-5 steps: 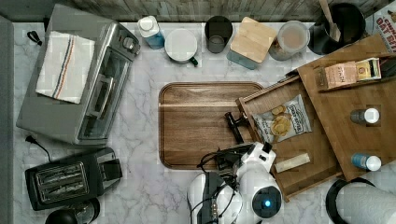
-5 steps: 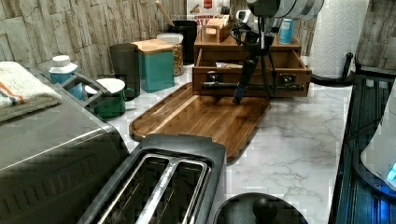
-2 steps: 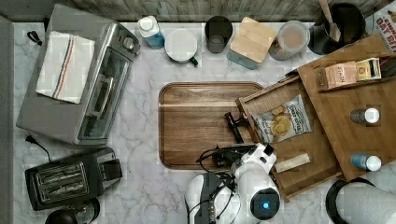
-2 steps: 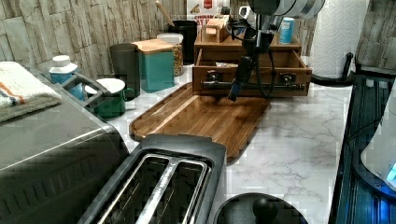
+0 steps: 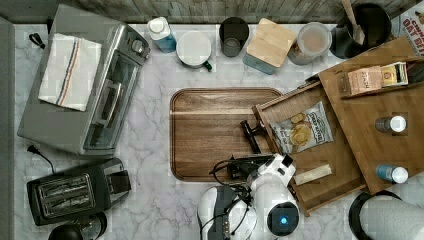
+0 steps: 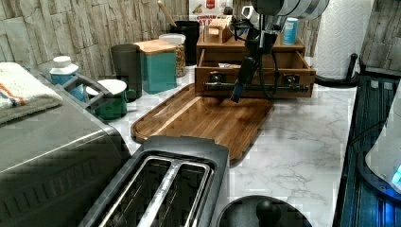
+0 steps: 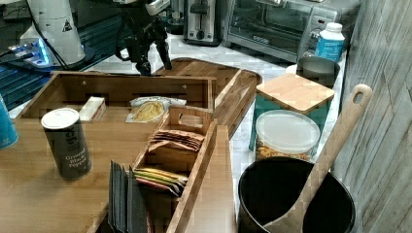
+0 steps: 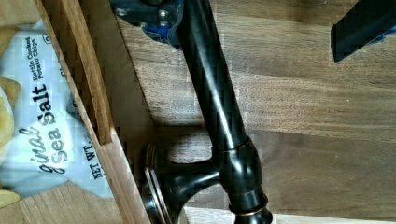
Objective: Open the drawer.
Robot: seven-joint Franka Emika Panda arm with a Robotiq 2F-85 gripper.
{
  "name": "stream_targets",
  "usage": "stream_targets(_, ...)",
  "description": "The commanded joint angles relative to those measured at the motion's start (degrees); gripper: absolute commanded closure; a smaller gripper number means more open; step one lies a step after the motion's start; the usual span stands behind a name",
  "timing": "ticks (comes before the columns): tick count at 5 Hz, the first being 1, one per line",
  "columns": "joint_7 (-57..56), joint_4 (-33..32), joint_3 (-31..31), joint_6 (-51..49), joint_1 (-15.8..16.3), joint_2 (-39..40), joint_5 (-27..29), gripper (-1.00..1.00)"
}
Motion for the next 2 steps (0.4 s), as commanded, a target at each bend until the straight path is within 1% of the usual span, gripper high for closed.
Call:
stream_targets(1, 2.3, -10.4, 10.7, -7.0, 10.8, -7.0, 0.4, -1.00)
stream_targets(2, 2.3, -10.4, 10.9, -7.0, 10.6, -7.0, 0.5, -1.00)
